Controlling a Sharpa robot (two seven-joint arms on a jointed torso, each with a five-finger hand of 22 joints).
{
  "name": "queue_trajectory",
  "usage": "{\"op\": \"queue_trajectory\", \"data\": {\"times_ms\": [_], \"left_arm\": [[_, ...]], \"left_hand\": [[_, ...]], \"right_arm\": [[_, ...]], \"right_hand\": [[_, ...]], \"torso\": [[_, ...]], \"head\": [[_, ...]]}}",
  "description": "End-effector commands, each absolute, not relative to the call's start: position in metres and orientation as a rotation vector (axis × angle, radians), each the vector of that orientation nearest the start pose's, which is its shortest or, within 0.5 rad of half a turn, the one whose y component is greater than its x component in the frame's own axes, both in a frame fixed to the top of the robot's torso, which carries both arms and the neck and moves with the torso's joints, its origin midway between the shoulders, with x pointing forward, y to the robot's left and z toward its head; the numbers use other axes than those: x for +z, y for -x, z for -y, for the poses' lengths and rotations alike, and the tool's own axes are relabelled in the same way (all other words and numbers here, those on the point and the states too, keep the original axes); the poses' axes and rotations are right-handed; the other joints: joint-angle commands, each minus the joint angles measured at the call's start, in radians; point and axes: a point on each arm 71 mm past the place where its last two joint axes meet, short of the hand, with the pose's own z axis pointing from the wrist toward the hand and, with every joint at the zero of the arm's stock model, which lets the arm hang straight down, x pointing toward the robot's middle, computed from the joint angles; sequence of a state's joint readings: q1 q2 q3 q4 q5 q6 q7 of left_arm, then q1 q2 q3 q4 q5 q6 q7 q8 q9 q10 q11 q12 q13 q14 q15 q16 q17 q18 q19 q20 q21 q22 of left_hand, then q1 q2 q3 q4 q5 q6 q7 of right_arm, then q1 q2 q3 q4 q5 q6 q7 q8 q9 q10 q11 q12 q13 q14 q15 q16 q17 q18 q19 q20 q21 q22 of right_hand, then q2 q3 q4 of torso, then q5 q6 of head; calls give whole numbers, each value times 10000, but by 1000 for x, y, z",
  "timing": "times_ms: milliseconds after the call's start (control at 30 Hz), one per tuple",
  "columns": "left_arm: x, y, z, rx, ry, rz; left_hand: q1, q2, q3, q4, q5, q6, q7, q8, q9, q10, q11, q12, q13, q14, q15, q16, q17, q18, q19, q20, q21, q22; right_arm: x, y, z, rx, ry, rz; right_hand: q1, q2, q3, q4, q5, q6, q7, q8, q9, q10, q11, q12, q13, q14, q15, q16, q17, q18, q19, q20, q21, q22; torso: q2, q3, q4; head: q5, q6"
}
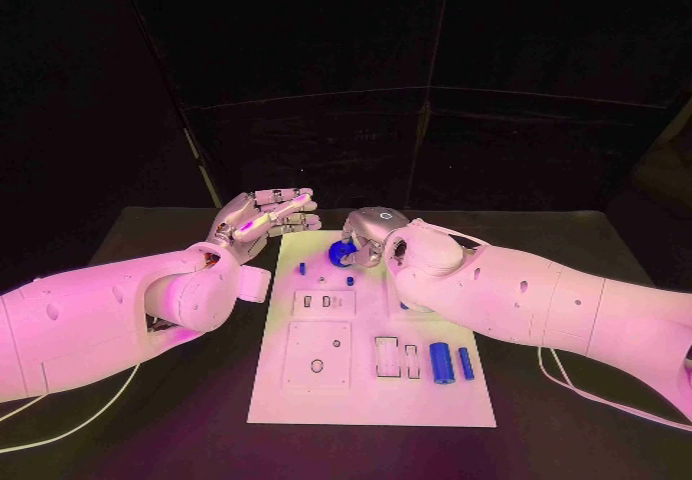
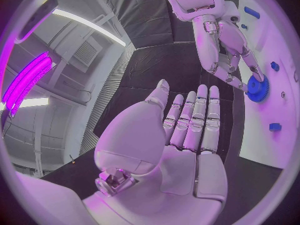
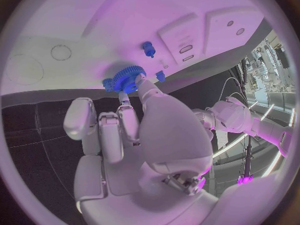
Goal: Assemble the parts on the task board
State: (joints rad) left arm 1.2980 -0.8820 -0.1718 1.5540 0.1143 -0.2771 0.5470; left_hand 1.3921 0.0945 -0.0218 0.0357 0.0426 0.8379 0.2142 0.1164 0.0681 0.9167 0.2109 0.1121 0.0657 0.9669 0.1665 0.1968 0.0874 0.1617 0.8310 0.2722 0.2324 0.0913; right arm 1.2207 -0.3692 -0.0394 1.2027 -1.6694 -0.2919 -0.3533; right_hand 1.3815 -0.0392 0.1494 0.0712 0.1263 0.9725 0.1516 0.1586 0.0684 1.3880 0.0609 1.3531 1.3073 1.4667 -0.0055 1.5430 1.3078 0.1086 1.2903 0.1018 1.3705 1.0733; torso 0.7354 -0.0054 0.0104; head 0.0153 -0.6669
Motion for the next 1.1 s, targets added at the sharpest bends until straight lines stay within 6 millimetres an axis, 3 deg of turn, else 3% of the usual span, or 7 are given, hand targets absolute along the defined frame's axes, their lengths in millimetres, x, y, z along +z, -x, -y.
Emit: {"op": "queue_trajectory", "data": {"times_ms": [33,400,500,633,933,1033,1100], "left_arm": [[-168,-484,-221,-16391,10916,-13258],[-168,-485,-222,-16370,10957,-13349],[-167,-485,-221,-16353,10969,-13376],[-167,-486,-221,-16320,10985,-13407],[-167,-486,-221,-16289,11004,-13435],[-167,-485,-221,-16271,11014,-13447],[-167,-485,-221,-16268,11020,-13457]], "left_hand": [[-37,35,45,-25,39,75,545,-40,-15,30,21,-37,-13,46,-8,-63,-18,187,66,-1,-40,-11],[-63,27,36,-21,39,71,550,-49,-16,26,26,-47,-14,41,-4,-72,-22,185,66,0,-48,-17],[-71,24,33,-20,39,70,552,-52,-16,25,27,-50,-14,40,-3,-75,-24,184,67,1,-51,-19],[-74,13,29,-28,38,66,553,-58,-17,21,29,-57,-14,36,0,-81,-26,183,67,2,-56,-24],[-75,5,26,-34,38,64,553,-62,-17,18,31,-62,-15,33,1,-85,-28,183,67,2,-60,-26],[-82,2,24,-37,38,60,555,-68,-18,14,33,-69,-15,27,4,-93,-32,182,67,3,-66,-31],[-82,2,24,-37,38,60,555,-68,-18,14,33,-69,-15,27,4,-93,-32,182,67,3,-66,-31]], "right_arm": [[-189,-527,50,4608,2861,-16292],[-191,-529,50,4514,2937,-16431],[-192,-528,50,4483,3081,-16630],[-195,-528,49,4433,3213,-17054],[-196,-529,53,4442,2937,-17173],[-197,-530,55,4423,2710,-17283],[-197,-531,57,4394,2546,-17316]], "right_hand": [[-118,-59,56,-13,-84,-129,33,-110,-13,-46,68,-82,-62,912,0,45,2066,-125,18,4,36,-35],[-327,-286,123,76,-281,-1165,269,-791,-33,-264,291,-295,-275,907,198,37,2053,-113,-46,187,4,-96],[-642,-417,13,343,-666,-1106,282,-786,6,-223,315,-244,-228,910,223,43,2066,-115,-38,220,15,-73],[-1232,-505,-399,1032,-444,-911,279,-725,43,-168,323,-155,-147,919,237,61,2108,-117,-21,245,39,-36],[-1563,-411,-918,1738,-173,-1047,324,-857,7,-171,367,-116,-110,925,273,73,2135,-125,-9,274,67,-4],[-2331,-211,-1489,2196,445,-1193,353,-924,-5,-174,402,-110,-107,933,308,89,2171,-126,3,294,85,18],[-2802,-57,-1820,2207,380,-1278,376,-932,-10,-179,421,-111,-108,936,321,95,2185,-128,3,315,92,23]], "torso": [[2,-6,9],[-2,-3,-22],[7,-9,-9],[-1,5,0],[-3,-2,1],[-4,-2,0],[-5,-4,2]], "head": [[-21,8],[-13,-32],[-40,-13],[-38,-67],[-39,-71],[-50,-64],[-54,-66]]}}
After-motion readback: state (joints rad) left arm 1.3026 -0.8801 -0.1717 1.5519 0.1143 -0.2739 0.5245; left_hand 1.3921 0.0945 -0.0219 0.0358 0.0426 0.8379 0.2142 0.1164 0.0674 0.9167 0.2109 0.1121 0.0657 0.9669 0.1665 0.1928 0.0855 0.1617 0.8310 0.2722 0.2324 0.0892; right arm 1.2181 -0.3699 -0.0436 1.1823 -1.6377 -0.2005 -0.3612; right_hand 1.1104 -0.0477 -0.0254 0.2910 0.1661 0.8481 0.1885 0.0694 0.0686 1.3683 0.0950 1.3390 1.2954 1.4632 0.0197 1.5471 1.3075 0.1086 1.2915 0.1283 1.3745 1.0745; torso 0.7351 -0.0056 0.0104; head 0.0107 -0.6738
